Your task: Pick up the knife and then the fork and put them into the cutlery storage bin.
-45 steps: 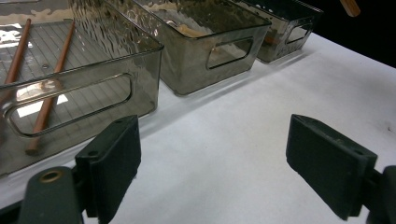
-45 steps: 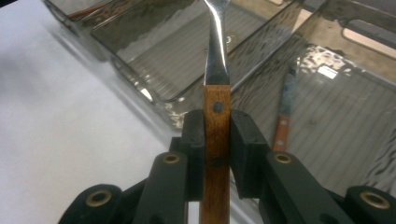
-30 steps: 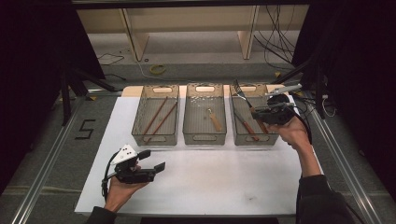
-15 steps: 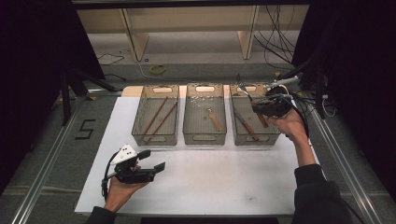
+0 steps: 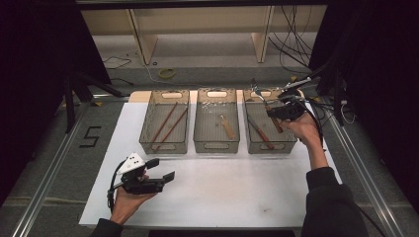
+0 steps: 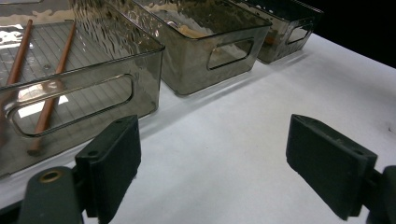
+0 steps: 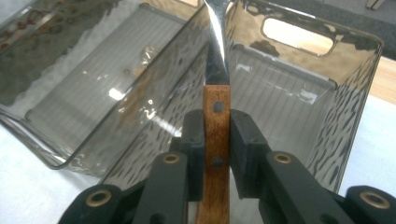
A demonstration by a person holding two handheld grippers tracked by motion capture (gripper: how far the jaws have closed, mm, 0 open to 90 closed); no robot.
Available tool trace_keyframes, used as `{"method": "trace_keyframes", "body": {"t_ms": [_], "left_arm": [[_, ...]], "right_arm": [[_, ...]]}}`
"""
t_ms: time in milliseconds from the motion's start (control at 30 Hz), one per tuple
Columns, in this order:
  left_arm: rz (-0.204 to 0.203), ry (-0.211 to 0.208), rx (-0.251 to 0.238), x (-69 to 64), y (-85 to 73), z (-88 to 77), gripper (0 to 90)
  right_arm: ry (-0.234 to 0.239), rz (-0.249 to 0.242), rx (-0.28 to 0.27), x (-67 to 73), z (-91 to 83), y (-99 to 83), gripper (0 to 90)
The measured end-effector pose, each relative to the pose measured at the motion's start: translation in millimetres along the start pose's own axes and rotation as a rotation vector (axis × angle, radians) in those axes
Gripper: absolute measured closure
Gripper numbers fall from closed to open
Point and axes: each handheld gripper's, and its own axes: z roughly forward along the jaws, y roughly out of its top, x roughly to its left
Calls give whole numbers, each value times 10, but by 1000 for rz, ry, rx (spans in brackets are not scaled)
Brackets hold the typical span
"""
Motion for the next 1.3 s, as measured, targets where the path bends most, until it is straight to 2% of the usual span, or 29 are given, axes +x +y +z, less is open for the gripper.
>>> {"method": "trace_keyframes", "body": {"t_ms": [467,1300], "left_arm": [[5,-2,2,3,2,-6,173],[4,-1,1,0,2,-6,173]], "right_arm": [[-29,28,48,-61,189,-34,776],[-24,57,108,-85,386,-149,773]]}}
